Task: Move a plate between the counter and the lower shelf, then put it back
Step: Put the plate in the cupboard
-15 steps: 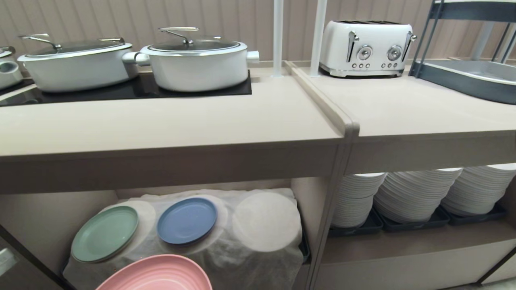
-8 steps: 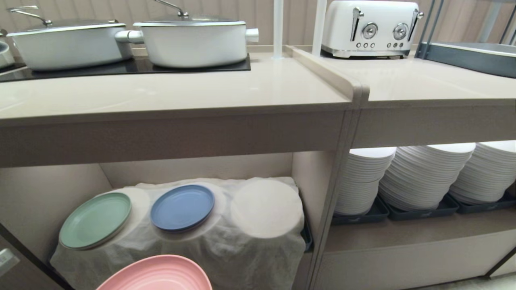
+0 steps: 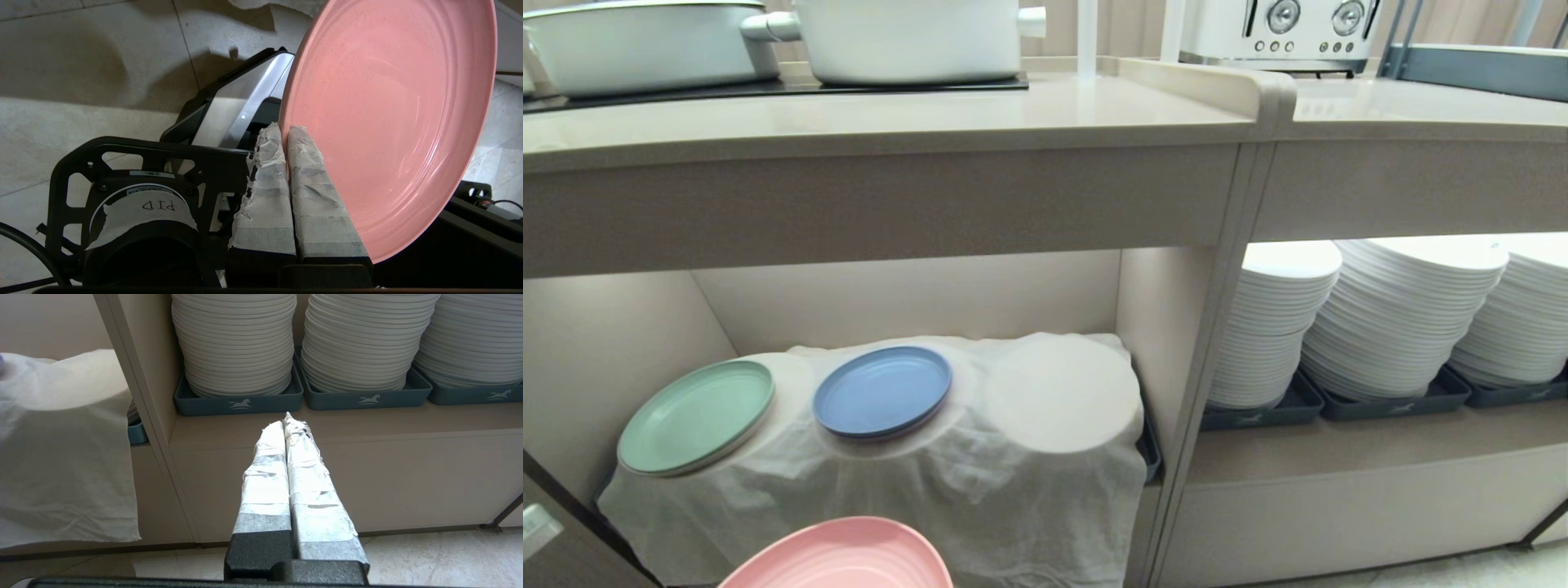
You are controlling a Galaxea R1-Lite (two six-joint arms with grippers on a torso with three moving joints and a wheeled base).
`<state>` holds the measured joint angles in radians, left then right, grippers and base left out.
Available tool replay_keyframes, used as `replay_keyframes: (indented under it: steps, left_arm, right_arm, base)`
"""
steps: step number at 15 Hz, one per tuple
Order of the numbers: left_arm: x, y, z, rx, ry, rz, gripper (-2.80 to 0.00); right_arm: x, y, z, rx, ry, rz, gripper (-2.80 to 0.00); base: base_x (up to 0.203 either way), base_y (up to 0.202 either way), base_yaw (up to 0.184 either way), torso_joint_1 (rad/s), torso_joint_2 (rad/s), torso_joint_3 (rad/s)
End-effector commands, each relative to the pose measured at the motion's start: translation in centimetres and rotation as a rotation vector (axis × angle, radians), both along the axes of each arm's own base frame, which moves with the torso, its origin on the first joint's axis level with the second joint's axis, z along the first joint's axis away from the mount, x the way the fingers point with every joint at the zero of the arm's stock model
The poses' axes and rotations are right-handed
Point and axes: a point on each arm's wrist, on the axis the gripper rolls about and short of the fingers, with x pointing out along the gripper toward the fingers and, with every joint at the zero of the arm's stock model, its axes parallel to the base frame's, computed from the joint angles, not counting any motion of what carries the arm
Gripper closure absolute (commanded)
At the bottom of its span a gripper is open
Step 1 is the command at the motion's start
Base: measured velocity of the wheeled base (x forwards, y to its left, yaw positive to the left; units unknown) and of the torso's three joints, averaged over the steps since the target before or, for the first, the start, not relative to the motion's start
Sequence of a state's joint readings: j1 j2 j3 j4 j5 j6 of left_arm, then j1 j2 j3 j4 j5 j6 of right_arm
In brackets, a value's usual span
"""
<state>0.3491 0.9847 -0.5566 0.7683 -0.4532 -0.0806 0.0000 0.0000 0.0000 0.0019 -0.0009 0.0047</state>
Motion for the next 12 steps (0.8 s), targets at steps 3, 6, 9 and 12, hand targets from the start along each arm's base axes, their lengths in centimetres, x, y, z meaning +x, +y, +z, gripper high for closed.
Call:
replay_keyframes:
  steps: [3, 6, 9, 12]
  left_arm:
    - [-0.02, -0.01, 0.0, -0.004, 0.003, 0.0, 0.0]
    - [-0.02, -0.02, 0.03, -0.003, 0.002, -0.001, 0.0]
    - [-0.09, -0.04, 0.05, -0.002, -0.002, -0.001, 0.0]
    - [-0.07, -0.05, 0.06, -0.003, -0.004, -0.003, 0.0]
  right_arm:
    - [0.0, 0.0, 0.0, 0.0, 0.0, -0.001, 0.0]
    - [0.0, 0.0, 0.0, 0.0, 0.0, 0.001, 0.0]
    - [0.0, 0.0, 0.0, -0.002, 0.0, 0.001, 0.0]
    - [0.0, 0.0, 0.01, -0.002, -0.001, 0.001, 0.0]
  base:
    - [0.0, 0.0, 0.0, -0.004, 0.03, 0.03]
    - [0.0, 0.0, 0.0, 0.0, 0.0, 0.0]
    - [0.0, 0.0, 0.0, 0.0, 0.0, 0.0]
    - [0.0, 0.0, 0.0, 0.0, 0.0, 0.0]
